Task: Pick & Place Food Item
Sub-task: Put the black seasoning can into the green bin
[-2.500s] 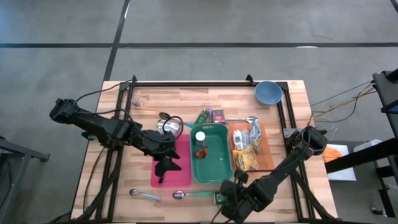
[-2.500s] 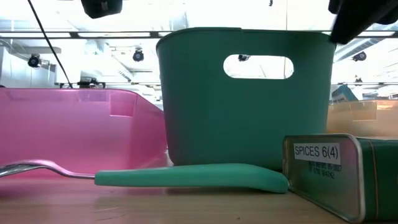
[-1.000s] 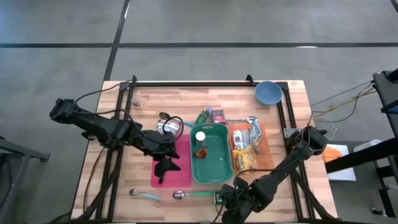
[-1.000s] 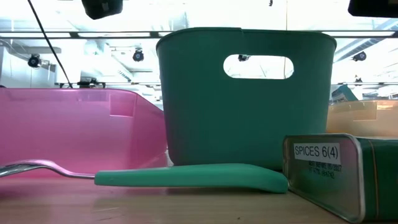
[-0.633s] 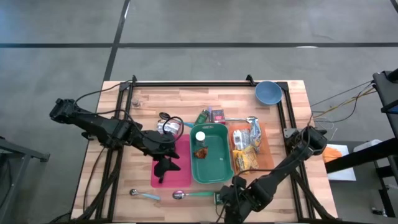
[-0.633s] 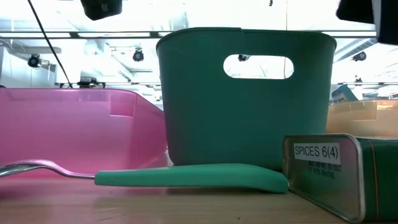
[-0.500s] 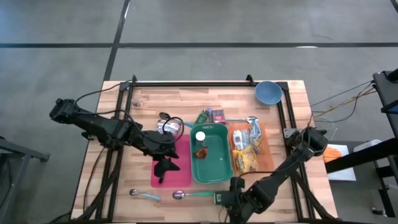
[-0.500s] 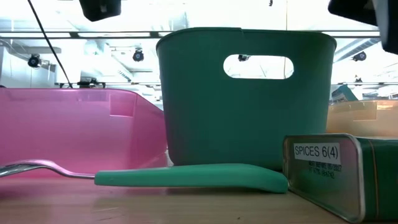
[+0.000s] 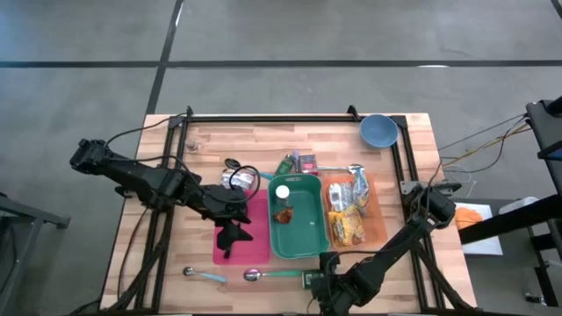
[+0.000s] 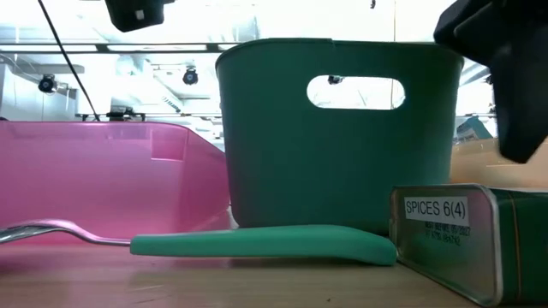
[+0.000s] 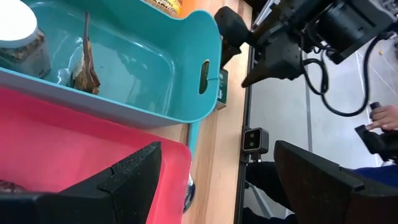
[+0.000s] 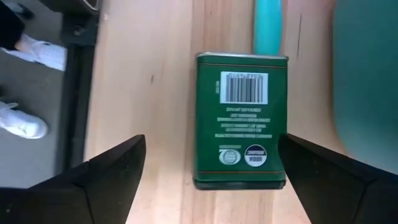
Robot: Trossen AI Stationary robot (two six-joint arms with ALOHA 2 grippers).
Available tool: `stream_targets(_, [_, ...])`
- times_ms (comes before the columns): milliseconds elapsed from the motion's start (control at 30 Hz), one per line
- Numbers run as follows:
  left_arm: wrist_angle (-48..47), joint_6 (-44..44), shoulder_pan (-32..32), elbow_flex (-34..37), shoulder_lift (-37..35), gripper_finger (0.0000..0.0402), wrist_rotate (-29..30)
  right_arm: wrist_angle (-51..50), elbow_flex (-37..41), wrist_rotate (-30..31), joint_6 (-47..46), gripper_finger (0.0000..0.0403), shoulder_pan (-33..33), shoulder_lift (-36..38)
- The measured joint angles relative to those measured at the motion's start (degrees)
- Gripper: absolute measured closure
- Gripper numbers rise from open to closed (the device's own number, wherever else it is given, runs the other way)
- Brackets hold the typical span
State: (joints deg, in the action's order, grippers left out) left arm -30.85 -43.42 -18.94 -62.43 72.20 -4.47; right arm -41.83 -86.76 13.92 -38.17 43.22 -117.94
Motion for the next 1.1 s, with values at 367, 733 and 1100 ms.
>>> stream_targets(367, [-0.3, 0.2, 0.0, 0.0, 0.0, 0.0091, -0.3, 0.1, 0.2, 4.3, 0.0, 0.0036, -0.1, -1.2])
stream_targets(733, [-0.3, 0.1, 0.0, 0.0, 0.0, 0.0091, -0.7, 0.3, 3.1, 2.3, -1.0, 0.0036, -0.2, -1.9])
stream_targets(1100, [-0.4, 0.1, 0.0, 0.0, 0.0, 0.0091, -0.7, 0.6, 4.1, 0.8, -0.9, 0.0037, -0.2, -1.5])
